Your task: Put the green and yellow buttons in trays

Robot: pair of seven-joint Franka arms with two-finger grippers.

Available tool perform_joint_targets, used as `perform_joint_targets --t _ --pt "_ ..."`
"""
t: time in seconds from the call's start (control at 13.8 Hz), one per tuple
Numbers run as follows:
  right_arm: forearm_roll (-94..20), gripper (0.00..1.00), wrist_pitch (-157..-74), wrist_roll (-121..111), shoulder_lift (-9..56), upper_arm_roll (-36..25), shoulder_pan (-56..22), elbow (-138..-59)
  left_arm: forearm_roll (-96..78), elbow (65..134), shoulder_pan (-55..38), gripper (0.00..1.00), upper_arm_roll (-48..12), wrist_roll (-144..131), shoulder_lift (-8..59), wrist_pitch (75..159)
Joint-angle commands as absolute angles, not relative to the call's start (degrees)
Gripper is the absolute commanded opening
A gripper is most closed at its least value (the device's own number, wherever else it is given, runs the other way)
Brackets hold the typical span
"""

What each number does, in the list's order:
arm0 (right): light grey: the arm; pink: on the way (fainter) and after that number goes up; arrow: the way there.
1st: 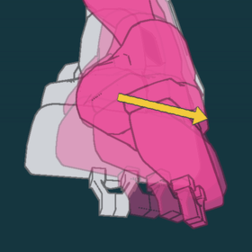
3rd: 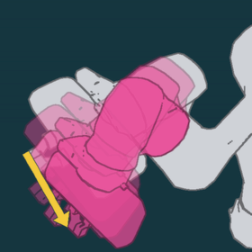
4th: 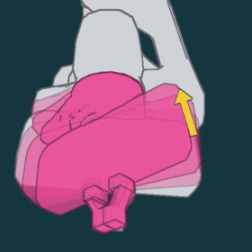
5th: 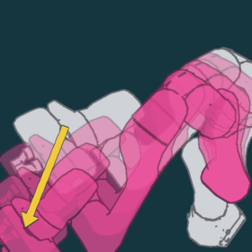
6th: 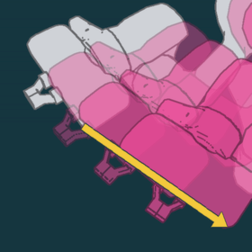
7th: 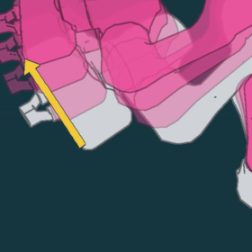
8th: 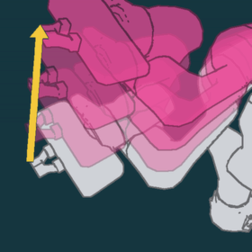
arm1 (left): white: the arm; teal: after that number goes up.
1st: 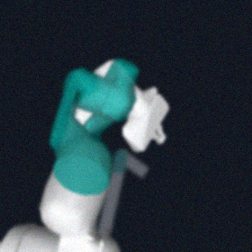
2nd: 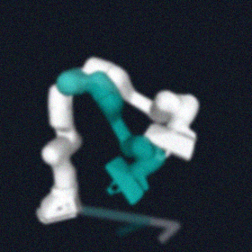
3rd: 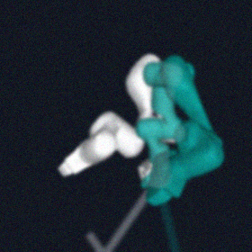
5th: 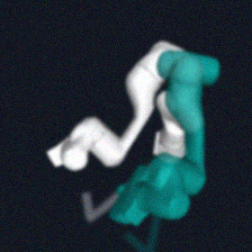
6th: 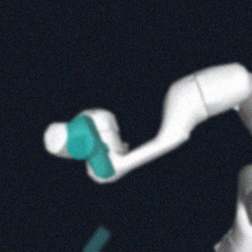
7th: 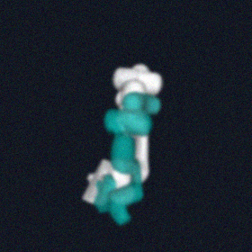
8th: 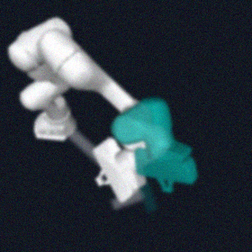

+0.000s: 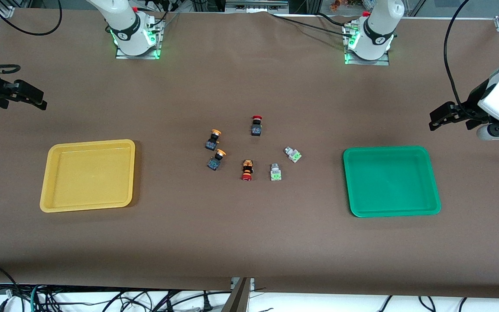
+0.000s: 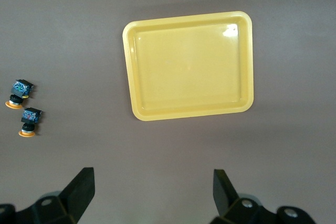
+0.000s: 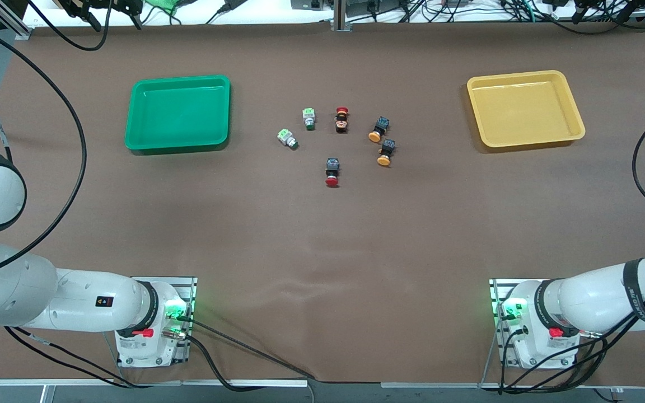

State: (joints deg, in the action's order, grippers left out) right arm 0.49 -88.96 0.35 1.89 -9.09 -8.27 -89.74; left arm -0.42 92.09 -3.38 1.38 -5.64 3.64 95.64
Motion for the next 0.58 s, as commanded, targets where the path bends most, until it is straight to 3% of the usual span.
perform_joint_targets --t 0.0,0.51 --pt "0.79 1.00 -88.24 2.28 2.55 -8.70 -8.09 -88.24 0.97 90.18 -3.25 1.00 1.14 -5.89 4.31 94.31" --pt "0.88 1.00 -88.59 1.67 3.42 -8.61 -8.53 -87.89 1.05 89.56 -3.25 1.00 1.14 -5.89 4.39 93.60"
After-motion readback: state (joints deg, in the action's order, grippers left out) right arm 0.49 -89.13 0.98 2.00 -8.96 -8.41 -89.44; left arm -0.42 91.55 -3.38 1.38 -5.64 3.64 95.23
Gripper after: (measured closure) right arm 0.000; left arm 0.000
